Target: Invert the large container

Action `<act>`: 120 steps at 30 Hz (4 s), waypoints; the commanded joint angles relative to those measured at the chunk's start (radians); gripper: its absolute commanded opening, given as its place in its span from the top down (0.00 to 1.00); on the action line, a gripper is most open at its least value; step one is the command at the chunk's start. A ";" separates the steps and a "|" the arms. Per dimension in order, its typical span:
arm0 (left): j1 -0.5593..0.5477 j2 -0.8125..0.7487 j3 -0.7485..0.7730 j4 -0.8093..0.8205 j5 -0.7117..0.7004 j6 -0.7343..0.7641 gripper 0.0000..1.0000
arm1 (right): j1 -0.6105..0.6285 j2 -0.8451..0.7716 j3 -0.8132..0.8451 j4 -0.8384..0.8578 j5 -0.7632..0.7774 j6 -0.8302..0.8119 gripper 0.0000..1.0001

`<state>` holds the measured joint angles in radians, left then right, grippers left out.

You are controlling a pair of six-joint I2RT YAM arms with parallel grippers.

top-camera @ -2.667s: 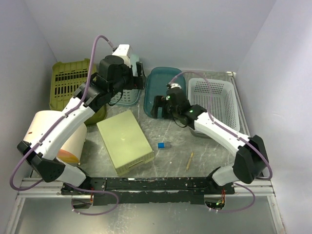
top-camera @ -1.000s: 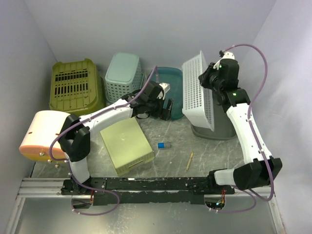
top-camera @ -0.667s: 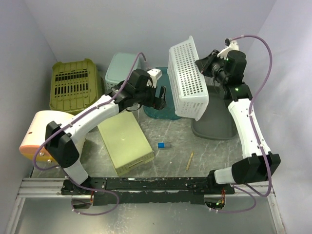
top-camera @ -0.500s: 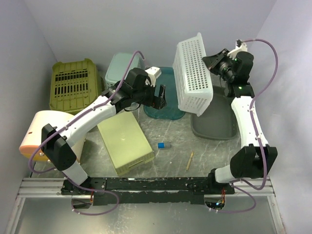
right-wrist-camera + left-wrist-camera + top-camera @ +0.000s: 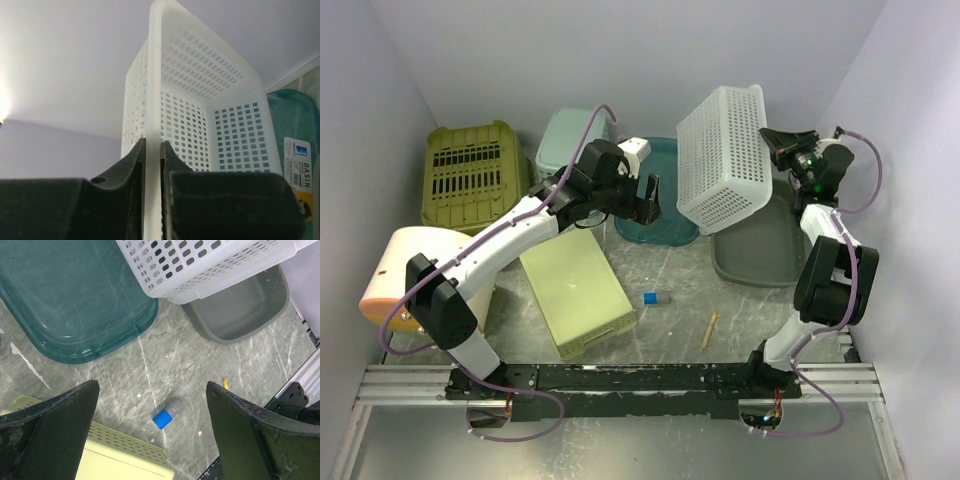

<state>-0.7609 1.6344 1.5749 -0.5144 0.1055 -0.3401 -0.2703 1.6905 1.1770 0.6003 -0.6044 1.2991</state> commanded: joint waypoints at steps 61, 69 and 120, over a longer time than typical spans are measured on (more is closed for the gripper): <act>-0.088 -0.299 -0.507 0.192 -0.221 -0.203 0.00 | 0.688 -0.287 -0.160 -1.211 0.908 -0.739 0.19; -0.088 -0.266 -0.520 0.227 -0.193 -0.184 0.00 | 0.560 -0.145 -0.112 -1.216 0.793 -0.843 0.28; -0.021 -0.205 -0.400 0.177 -0.089 -0.180 0.00 | 0.571 -0.272 -0.023 -1.124 0.572 -0.510 1.00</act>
<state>-0.7788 1.4231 1.1507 -0.3603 -0.0437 -0.5056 0.3023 1.3788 1.1439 -0.5461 -0.1715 0.8642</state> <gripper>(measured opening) 0.997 0.003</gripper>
